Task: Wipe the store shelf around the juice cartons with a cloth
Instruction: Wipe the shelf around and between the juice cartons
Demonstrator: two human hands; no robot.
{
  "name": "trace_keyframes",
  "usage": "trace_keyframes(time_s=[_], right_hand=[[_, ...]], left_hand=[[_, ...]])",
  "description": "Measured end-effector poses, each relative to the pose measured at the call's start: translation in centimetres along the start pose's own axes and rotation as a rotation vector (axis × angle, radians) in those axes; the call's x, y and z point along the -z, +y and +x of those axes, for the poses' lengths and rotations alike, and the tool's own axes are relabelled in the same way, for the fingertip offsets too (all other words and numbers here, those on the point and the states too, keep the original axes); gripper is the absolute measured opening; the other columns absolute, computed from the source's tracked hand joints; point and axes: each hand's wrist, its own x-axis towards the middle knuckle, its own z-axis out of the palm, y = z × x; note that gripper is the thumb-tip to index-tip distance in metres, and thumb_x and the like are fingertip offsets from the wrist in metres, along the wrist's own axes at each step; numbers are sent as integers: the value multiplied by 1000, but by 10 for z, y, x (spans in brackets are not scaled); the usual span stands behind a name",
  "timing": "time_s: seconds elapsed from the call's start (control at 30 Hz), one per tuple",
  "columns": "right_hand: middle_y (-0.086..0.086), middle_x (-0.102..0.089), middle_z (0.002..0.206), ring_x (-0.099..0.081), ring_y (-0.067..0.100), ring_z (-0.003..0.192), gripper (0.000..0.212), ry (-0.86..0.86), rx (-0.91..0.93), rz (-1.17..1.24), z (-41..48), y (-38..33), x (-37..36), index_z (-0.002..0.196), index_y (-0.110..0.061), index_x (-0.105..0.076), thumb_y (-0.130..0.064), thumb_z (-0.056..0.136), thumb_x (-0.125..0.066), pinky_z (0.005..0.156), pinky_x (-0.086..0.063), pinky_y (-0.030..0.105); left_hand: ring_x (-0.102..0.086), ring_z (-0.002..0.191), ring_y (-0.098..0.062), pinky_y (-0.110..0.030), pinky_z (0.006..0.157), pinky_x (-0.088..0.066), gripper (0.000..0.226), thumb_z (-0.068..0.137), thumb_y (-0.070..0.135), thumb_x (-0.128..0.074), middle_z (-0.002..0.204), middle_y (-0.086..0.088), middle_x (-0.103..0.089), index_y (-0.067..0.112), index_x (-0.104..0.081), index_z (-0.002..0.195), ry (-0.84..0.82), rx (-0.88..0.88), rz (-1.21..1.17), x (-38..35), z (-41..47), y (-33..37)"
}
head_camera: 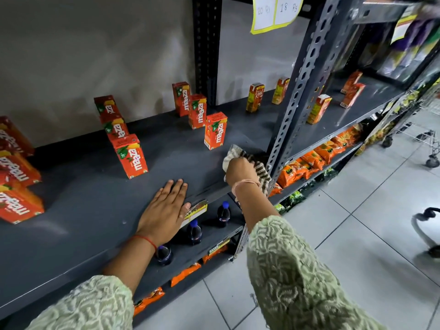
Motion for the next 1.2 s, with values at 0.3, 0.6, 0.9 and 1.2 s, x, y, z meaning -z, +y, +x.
trace_keyframes(time_s=[0.3, 0.6, 0.9, 1.2], right_hand=[[20, -58, 125, -55, 33, 117, 31, -55, 200, -33, -68, -6, 20, 119, 5, -55, -4, 94, -38, 96, -45, 36], [17, -55, 133, -40, 34, 132, 36, -2, 252, 168, -72, -53, -17, 125, -8, -54, -9, 92, -41, 111, -34, 44], [18, -60, 129, -54, 32, 120, 35, -33, 199, 671, -44, -97, -30, 129, -8, -54, -9, 95, -45, 96, -41, 27], [13, -49, 141, -42, 31, 133, 41, -8, 375, 595, 48, -143, -33, 134, -21, -48, -35, 96, -43, 110, -35, 39]], left_hand=[[-10, 141, -22, -34, 114, -9, 82, 76, 51, 7, 153, -9, -18, 8, -17, 142, -18, 27, -27, 2, -4, 0], [-14, 140, -21, -30, 111, -7, 81, 77, 50, 3, 151, -8, -22, 7, -23, 141, 35, 95, -88, 14, -51, -33], [-13, 140, -22, -30, 109, -1, 81, 77, 49, 3, 151, -9, -23, 5, -22, 140, 107, 241, -57, 20, -64, -50], [-43, 125, -32, -33, 107, -19, 78, 93, 50, 0, 134, -17, -51, -2, -46, 127, 138, 482, 10, 16, -55, -59]])
